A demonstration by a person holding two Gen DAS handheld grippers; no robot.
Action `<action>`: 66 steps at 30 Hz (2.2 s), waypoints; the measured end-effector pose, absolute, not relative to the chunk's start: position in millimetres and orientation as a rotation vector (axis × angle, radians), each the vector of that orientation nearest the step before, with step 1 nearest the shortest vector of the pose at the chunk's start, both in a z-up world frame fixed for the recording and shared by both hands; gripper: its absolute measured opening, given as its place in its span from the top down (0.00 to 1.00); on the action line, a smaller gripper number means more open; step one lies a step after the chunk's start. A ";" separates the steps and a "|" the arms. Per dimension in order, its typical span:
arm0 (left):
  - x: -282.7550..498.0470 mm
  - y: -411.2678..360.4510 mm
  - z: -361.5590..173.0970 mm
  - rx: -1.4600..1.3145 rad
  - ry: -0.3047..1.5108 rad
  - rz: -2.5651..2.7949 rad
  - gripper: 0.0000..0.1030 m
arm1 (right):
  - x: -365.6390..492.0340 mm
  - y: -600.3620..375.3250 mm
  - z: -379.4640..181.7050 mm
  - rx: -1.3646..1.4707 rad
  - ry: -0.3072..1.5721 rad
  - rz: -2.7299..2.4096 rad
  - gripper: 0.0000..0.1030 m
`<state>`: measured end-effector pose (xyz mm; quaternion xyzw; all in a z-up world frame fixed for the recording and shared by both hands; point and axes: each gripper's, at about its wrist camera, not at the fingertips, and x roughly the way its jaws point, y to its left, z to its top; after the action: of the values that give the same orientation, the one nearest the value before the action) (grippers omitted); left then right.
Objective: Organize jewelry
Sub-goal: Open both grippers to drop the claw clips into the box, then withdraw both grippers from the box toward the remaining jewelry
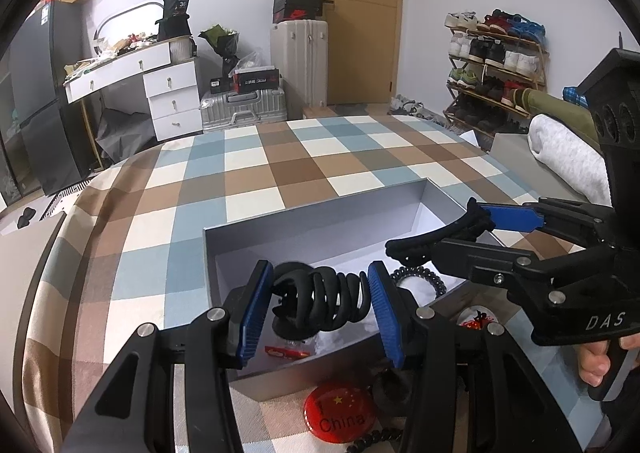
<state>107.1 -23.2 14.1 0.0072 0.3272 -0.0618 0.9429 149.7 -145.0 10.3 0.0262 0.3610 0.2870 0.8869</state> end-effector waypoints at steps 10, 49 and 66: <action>102.4 -17.4 16.9 -0.005 0.665 -0.119 0.58 | 149.0 -145.1 9.5 0.064 0.767 0.594 0.27; 48.2 -17.9 12.9 0.062 0.715 -0.102 0.01 | 107.6 -170.1 -10.6 -0.020 0.942 0.496 0.00; 50.1 -17.8 3.5 0.044 0.767 -0.121 0.01 | 99.1 -161.2 -34.6 -0.247 1.022 0.483 0.00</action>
<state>50.1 -17.8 3.5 0.0215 0.3737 -0.0590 0.9254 99.1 -161.2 -34.6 -0.1169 0.4831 0.2283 0.8372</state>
